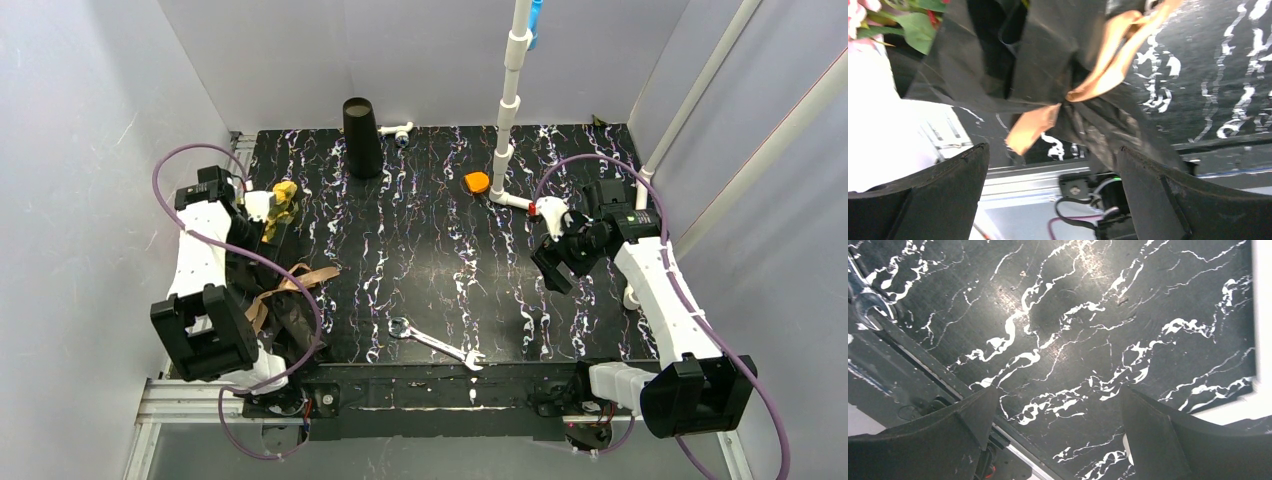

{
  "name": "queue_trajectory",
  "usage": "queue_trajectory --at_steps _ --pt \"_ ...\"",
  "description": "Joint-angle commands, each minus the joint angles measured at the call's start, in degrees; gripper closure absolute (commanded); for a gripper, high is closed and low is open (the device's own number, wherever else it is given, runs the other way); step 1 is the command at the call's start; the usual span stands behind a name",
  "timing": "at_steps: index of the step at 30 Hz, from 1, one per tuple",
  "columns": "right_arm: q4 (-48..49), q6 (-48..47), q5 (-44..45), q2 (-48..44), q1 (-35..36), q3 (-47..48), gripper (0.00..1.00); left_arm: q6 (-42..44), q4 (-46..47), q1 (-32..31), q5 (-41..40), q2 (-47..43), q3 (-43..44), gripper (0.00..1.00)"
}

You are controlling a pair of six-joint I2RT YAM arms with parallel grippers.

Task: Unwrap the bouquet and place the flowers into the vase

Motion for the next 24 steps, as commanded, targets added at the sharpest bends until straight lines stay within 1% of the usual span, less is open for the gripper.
queue_trajectory --at_steps 1,5,7,12,17,22,24 --pt "-1.06 2.08 -4.78 0.16 0.34 2.23 0.0 8.87 2.87 0.36 -0.88 2.19 -1.81 0.0" --pt "-1.03 2.69 -6.28 0.87 0.43 2.35 0.0 7.02 3.51 0.23 3.53 6.61 -3.57 0.0" --pt "-1.05 2.85 -6.74 1.29 0.49 2.52 0.0 4.61 3.86 0.23 5.85 8.46 -4.19 0.05" --pt "-0.84 3.02 -7.25 2.23 0.59 3.34 0.0 -0.42 6.8 -1.74 9.91 9.19 -7.43 0.09" --pt "-0.5 3.18 -7.94 3.1 0.6 3.44 0.0 -6.74 8.96 -8.23 12.57 8.25 -9.6 0.22" --pt "-0.21 3.16 -9.46 3.22 0.59 2.9 0.0 -13.18 11.79 -14.95 16.2 7.98 -9.06 0.25" --pt "-0.05 2.64 -10.96 3.08 0.63 2.8 0.0 -14.89 12.27 -18.65 17.29 8.91 -7.97 0.25"
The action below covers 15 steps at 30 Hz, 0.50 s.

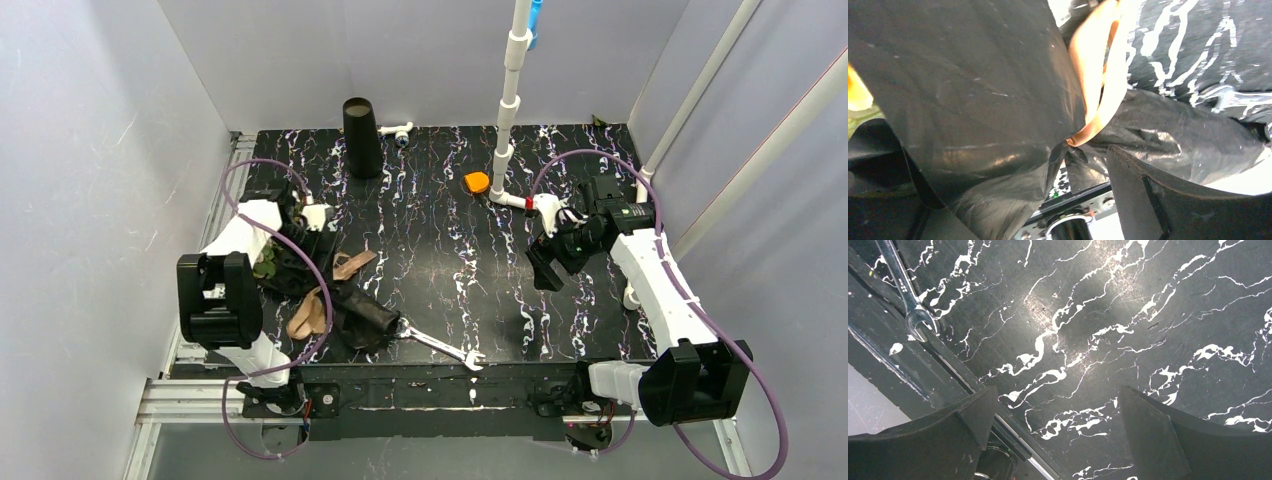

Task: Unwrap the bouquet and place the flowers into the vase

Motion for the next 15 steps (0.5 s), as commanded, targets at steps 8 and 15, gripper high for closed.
queue_trajectory --at_steps 8,15 --pt "6.2 2.03 -9.8 0.51 2.54 1.76 0.0 -4.67 -0.19 -8.06 9.97 -2.8 7.09 0.21" --pt "15.77 11.77 -11.73 3.49 10.27 1.78 0.03 3.17 -2.27 -6.03 16.06 -17.3 3.57 0.17"
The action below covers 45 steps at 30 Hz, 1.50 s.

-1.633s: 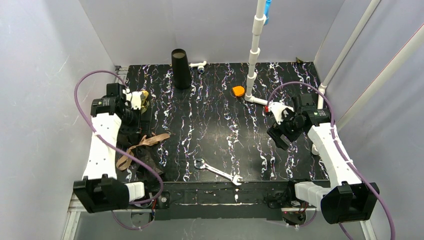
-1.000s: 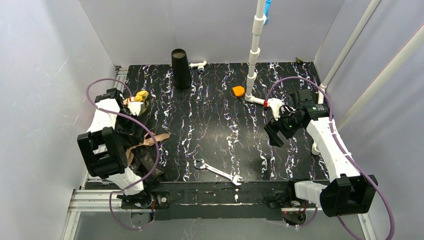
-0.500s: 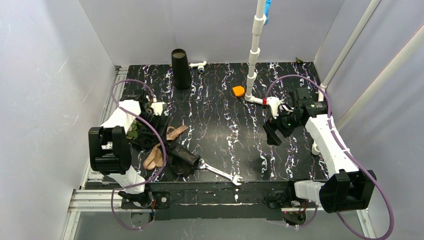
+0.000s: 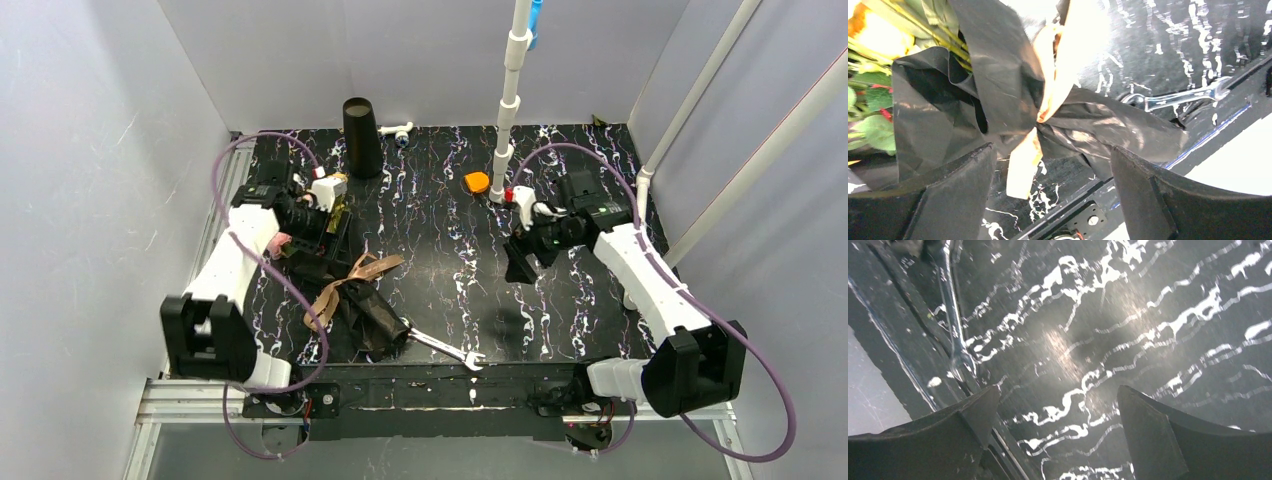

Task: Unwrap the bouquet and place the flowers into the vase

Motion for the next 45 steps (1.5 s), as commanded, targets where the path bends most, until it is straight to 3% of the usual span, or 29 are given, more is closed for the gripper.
queue_trajectory --at_steps 1,6,8,12,14,18,27,33,41,45 --pt "10.54 8.58 -3.66 1.54 5.4 1.4 0.04 6.86 -4.31 2.81 6.68 -11.39 -2.34 0.17" --pt "17.6 9.45 -3.42 4.17 13.45 1.15 0.07 12.73 -8.1 13.31 14.76 -15.01 -5.38 0.18" --pt "21.68 8.06 -3.14 6.9 18.04 1.87 0.09 16.11 -9.45 14.58 16.48 -15.97 -6.51 0.2" --pt "39.0 -3.43 -8.01 18.02 25.24 3.49 0.22 16.14 -7.1 14.63 19.83 -18.72 -7.72 0.2" --pt "43.36 -8.96 -10.41 28.81 27.57 9.14 0.25 14.36 -6.54 14.56 18.59 -18.56 -7.16 0.19" --pt "44.95 -12.42 -11.13 43.23 30.56 19.07 0.24 13.58 -6.53 14.59 16.46 -19.2 -7.7 0.18" --pt "41.96 -14.71 -10.4 53.17 32.01 27.7 0.28 14.62 -6.53 14.71 14.76 -20.13 -8.7 0.16" --pt "38.8 -16.33 -10.41 54.15 32.1 27.93 0.53 16.18 -6.14 14.72 14.66 -17.06 -7.02 0.16" --pt "34.98 -17.22 -10.3 51.53 32.1 26.71 0.98 21.77 -4.42 14.63 16.54 -14.31 -6.44 0.21" --pt "34.19 -16.55 -9.59 49.52 32.1 25.8 0.99 23.58 -1.44 14.64 15.52 -13.57 -6.1 0.28"
